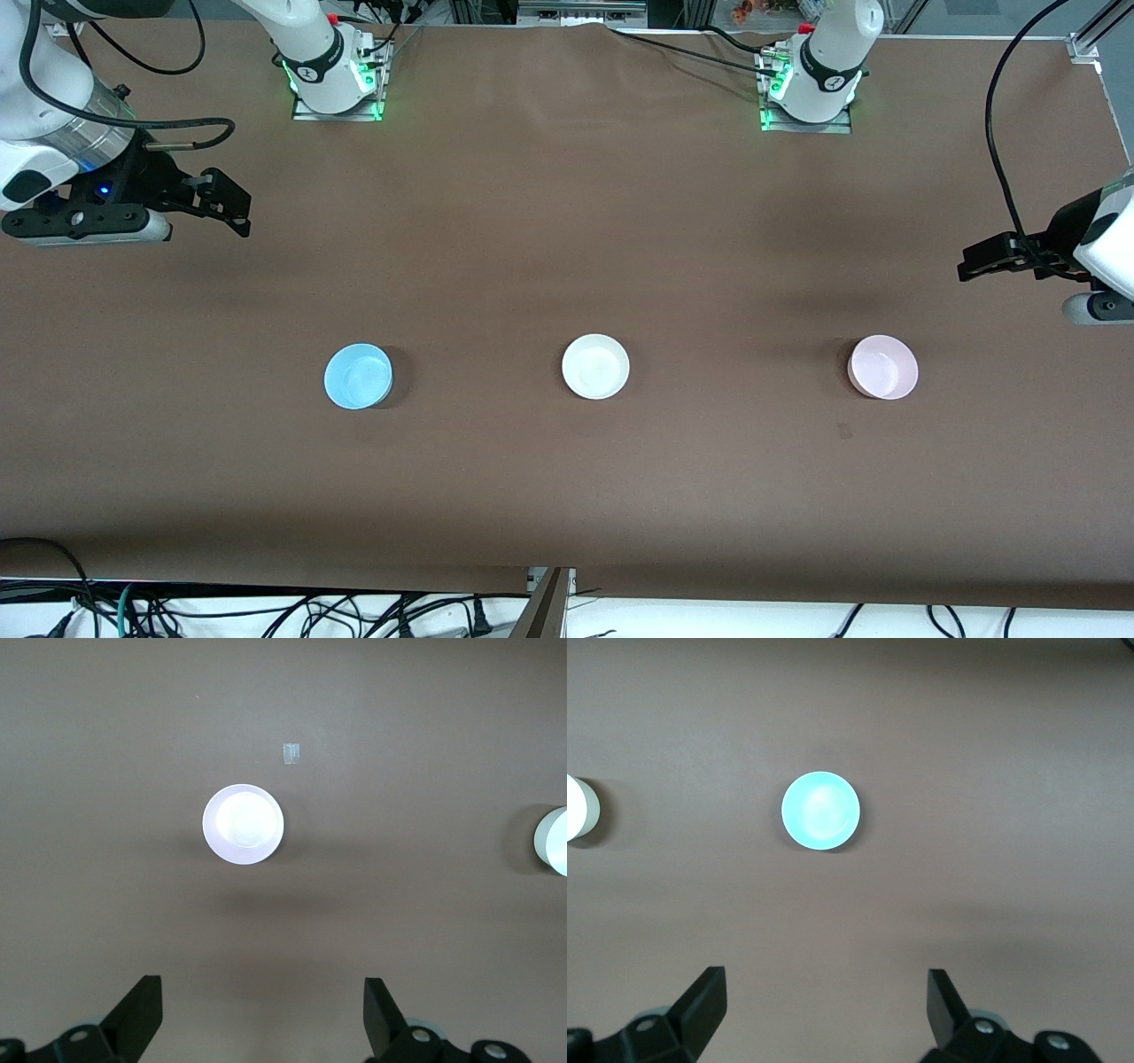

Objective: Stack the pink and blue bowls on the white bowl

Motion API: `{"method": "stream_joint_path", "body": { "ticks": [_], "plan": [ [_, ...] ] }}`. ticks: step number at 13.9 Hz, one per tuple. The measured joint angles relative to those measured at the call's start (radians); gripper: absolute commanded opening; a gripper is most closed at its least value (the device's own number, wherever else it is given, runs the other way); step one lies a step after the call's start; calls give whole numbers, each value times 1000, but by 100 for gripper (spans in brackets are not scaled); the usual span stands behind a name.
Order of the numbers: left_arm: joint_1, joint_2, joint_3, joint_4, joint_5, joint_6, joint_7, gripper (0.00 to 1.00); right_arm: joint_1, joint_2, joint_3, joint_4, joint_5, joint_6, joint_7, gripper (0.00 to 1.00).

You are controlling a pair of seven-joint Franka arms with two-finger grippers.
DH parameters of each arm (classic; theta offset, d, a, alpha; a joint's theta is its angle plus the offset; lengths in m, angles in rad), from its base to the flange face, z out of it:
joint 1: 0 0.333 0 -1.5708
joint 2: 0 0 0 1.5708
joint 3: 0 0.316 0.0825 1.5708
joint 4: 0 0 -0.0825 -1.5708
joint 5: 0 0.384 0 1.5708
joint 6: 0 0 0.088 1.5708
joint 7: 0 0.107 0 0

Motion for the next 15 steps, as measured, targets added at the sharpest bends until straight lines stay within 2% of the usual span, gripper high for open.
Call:
{"method": "stream_joint_path", "body": {
  "ticks": [7,10,15],
  "plan": [
    [3,5,7,-6,0,-4,0,100,0,0,0,0,0,0,0,100],
    [12,32,26,-52,1,23,0,100,0,0,0,0,0,1,0,100],
    [44,129,54,-257,1,359,7,100,0,0,0,0,0,1,0,100]
  ]
}}
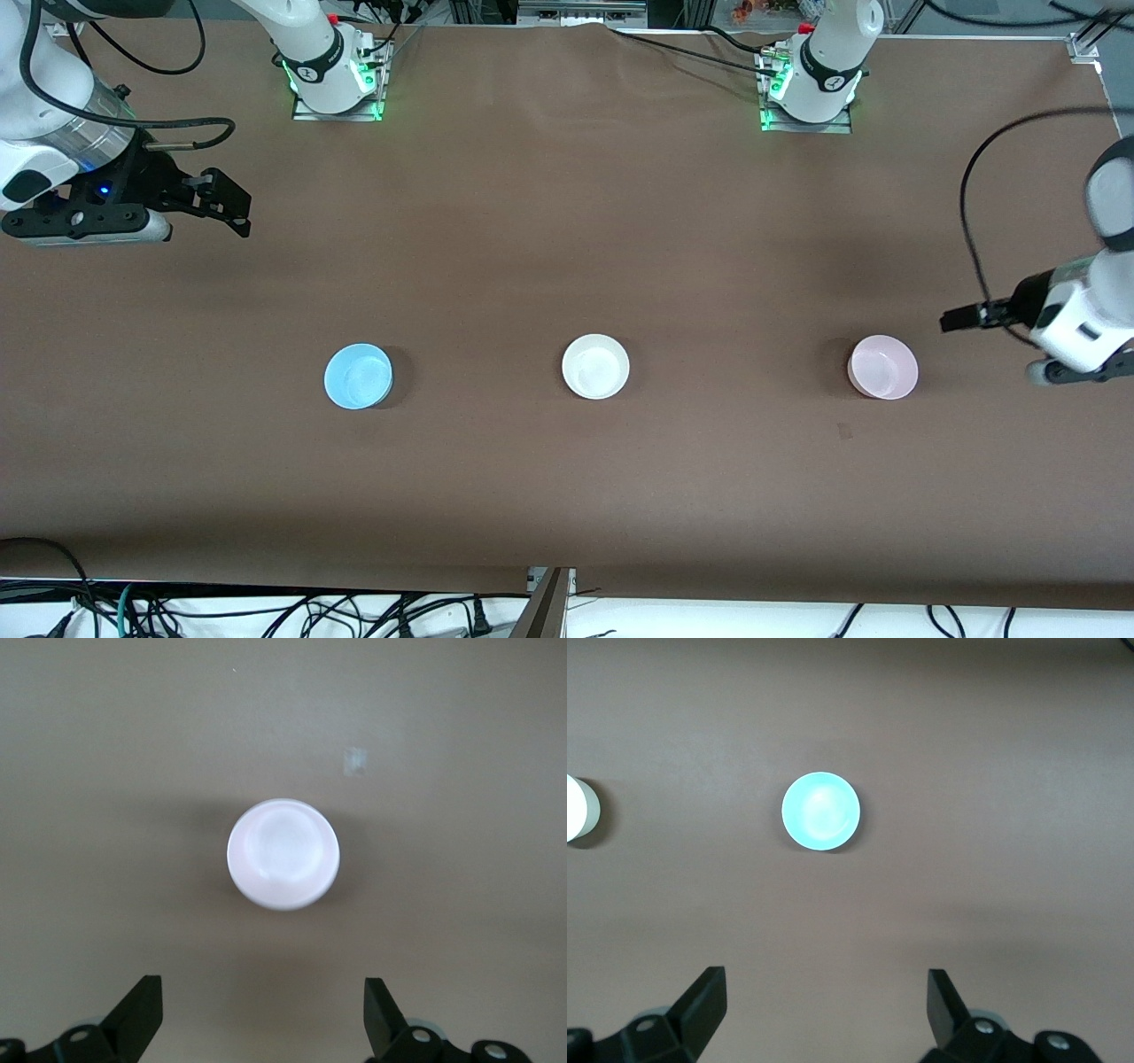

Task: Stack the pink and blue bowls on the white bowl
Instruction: 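Lower the left gripper onto the rim of the pink bowl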

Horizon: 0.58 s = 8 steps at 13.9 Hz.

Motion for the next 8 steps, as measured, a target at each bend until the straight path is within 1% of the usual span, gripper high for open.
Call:
{"method": "stream_joint_path", "body": {
  "ticks": [2,4,6,8],
  "plan": [
    [1,44,0,-64,0,127,14,100,0,0,0,0,0,0,0,100],
    [10,84,3,-106,-5,226,49,100,1,0,1,0,0,-1,0,100],
    [27,113,19,-150,-31,329,118,100,2,0,4,0,0,-2,0,100],
    [38,141,47,-187,-87,417,206,96,4,0,5,0,0,-3,0,100]
  ]
}}
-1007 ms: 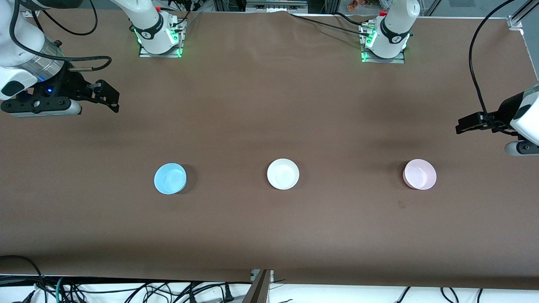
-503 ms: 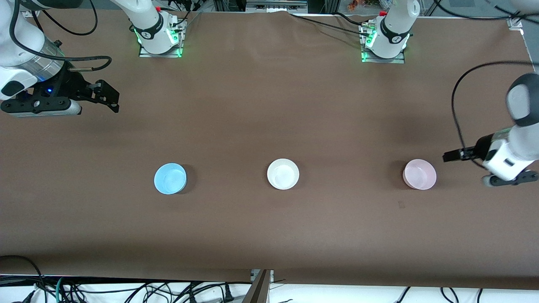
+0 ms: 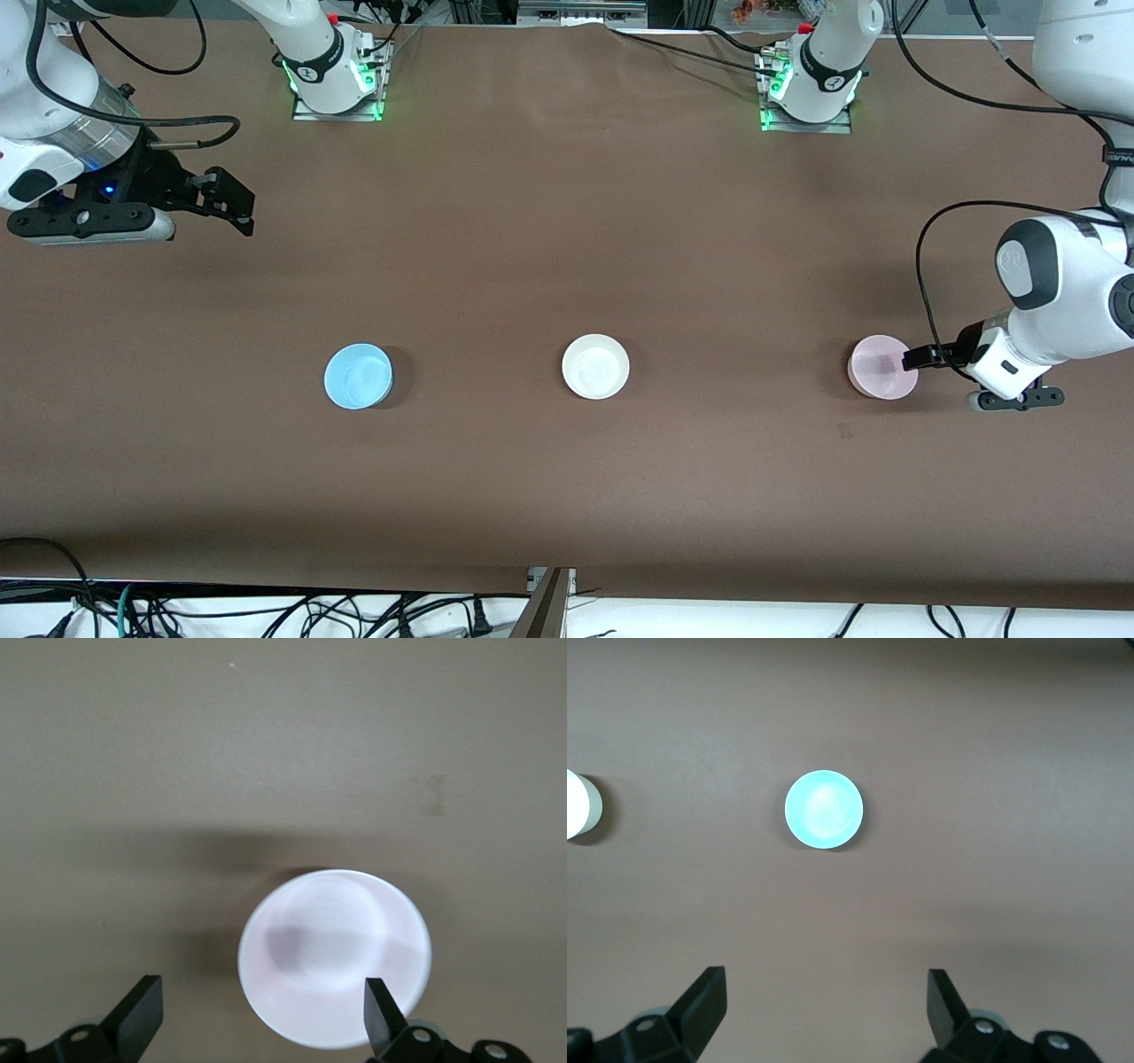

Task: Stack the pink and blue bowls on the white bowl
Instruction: 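Lower the left gripper onto the rim of the pink bowl, then close the left gripper on the pink bowl rim and lift it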

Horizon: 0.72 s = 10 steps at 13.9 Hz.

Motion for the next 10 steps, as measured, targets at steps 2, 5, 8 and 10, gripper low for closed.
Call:
{"method": "stream_joint_path", "body": {
  "ticks": [2,5,8,10],
  "plan": [
    [6,27,10,-12,-52,29,47,90,1,0,0,0,0,-3,0,100],
    [3,54,10,-15,-66,73,57,74,1,0,0,0,0,-6,0,100],
    [-1,71,8,-17,-66,93,59,50,1,0,0,0,0,-6,0,100],
    [-3,75,7,-17,-66,96,61,35,1,0,0,0,0,-5,0,100]
  ]
}}
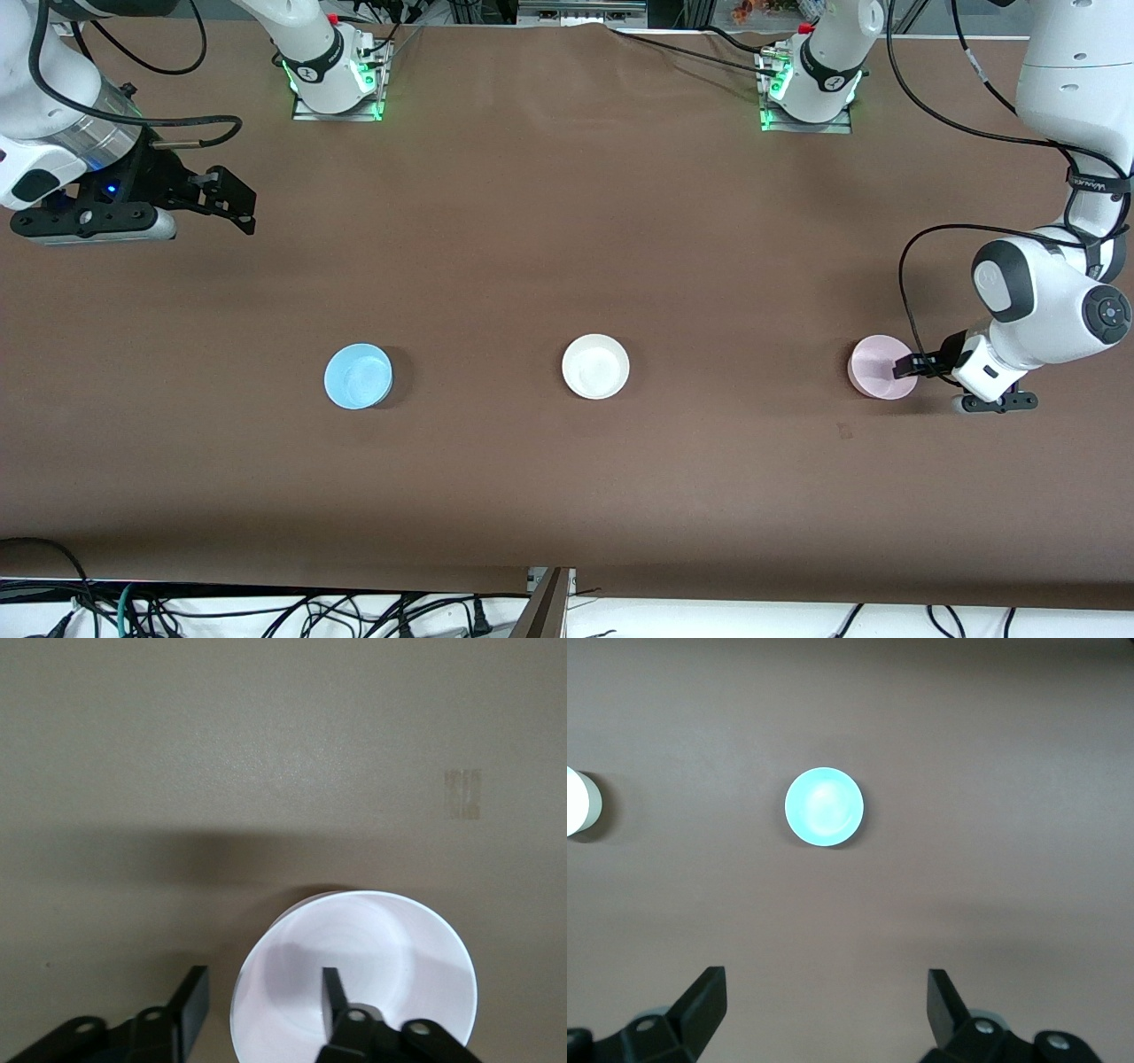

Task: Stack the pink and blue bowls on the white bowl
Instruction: 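Close the left gripper on the pink bowl rim and lift it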

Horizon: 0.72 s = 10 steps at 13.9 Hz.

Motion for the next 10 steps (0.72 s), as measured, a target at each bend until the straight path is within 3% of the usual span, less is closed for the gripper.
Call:
{"method": "stream_joint_path", "body": {
  "ticks": [3,4,10],
  "plan": [
    [-2,6,0,0,0,12,42,4,0,1,0,0,0,7,0,100],
    [-2,7,0,0,0,14,58,0,0,3,0,0,0,15,0,100],
    [-12,6,-6,14,-46,16,86,0,-5,45,-5,-1,1,48,0,100]
  ]
}}
